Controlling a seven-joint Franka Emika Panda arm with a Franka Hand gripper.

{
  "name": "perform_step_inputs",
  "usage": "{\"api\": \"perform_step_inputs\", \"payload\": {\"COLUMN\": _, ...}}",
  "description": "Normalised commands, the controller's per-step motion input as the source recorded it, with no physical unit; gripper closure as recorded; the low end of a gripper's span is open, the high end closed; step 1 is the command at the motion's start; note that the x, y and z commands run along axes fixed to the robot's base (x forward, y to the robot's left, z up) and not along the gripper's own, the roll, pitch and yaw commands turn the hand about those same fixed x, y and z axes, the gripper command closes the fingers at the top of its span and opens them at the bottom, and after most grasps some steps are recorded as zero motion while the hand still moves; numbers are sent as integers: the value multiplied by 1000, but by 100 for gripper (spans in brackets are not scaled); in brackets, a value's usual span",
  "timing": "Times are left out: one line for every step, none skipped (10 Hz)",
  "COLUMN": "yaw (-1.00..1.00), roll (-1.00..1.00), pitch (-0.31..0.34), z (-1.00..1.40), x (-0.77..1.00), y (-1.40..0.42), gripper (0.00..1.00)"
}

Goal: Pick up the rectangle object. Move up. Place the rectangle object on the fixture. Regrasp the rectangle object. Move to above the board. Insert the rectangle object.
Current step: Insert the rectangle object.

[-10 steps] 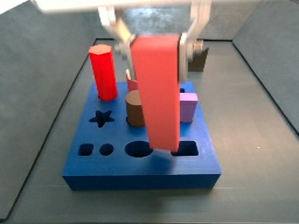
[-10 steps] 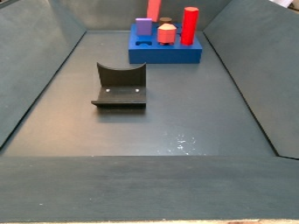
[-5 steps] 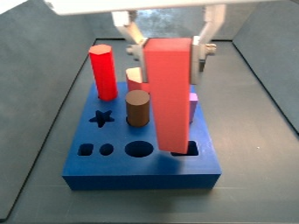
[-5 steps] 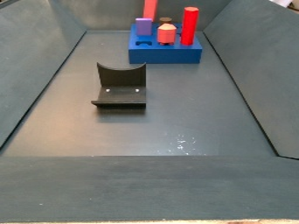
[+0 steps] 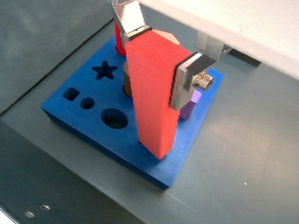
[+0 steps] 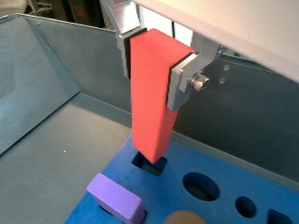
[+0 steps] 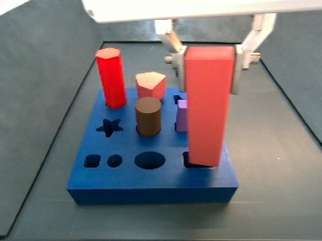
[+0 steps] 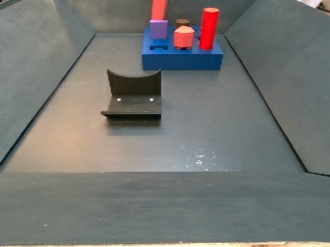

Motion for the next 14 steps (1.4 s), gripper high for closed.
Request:
{"api": "perform_step_inputs", "payload": {"yaw": 0, "roll": 0, "pitch": 0, "z": 0, "x": -31, "y": 0, "gripper": 100}}
{"api": "perform_step_inputs", "payload": {"yaw": -229, "roll": 63, "pitch": 0, "z": 0, "x": -283, "y": 0, "gripper": 100}}
{"api": "perform_step_inputs", "payload": {"yaw": -83, "roll": -136, "pitch": -21, "z": 0, "x": -71, "y": 0, "gripper": 100}}
{"api": "perform_step_inputs", "payload": {"yaw": 0, "roll": 0, "pitch": 6, "z": 0, "x": 0, "y": 0, "gripper": 100}}
{"api": "perform_step_inputs", "payload": {"yaw": 80, "roll": 96, "pitch": 179, "z": -271, "x": 71, "y": 191, "gripper": 100}}
{"api": "perform_step_inputs", "payload": {"yaw": 49, "roll": 236, "pitch": 307, "z": -277, "x": 303, "y": 114, "gripper": 100}}
{"api": "perform_step_inputs", "payload": {"yaw": 126, "roll": 287, "pitch": 333, "z": -209, "x": 366, "y": 126, "gripper": 100}}
{"api": "perform_step_inputs", "payload": {"yaw": 120, "roll": 239, "pitch": 319, "z": -303, "x": 331, "y": 100, "gripper": 100}}
{"api": "perform_step_inputs", "payload": {"yaw": 126, "roll": 224, "pitch": 287, "z": -297, "x": 240, "y": 57, "gripper": 100}}
{"api": "perform_step_inputs", "payload": {"yaw": 171, "roll": 249, "pitch": 304, "z": -249, "x": 260, "y": 71, "gripper": 100}}
{"api": "perform_step_inputs", "payload": {"yaw": 0, "roll": 79, "pitch": 260, "z": -189, "x": 163, "y": 0, "gripper": 100}}
{"api": "perform_step_inputs", "payload": {"yaw": -40, "roll": -4, "pitch": 0, "z": -114, "x": -220, "y": 0, "gripper": 100}}
{"api": "perform_step_inputs", "payload": {"yaw": -137, "roll": 21, "pitch": -56, "z": -411, "x": -454, "y": -77, "gripper": 100}}
{"api": "perform_step_inputs", "payload": {"yaw": 0, "roll": 166, "pitch": -54, "z": -477, "x": -514, "y": -249, "gripper": 100}}
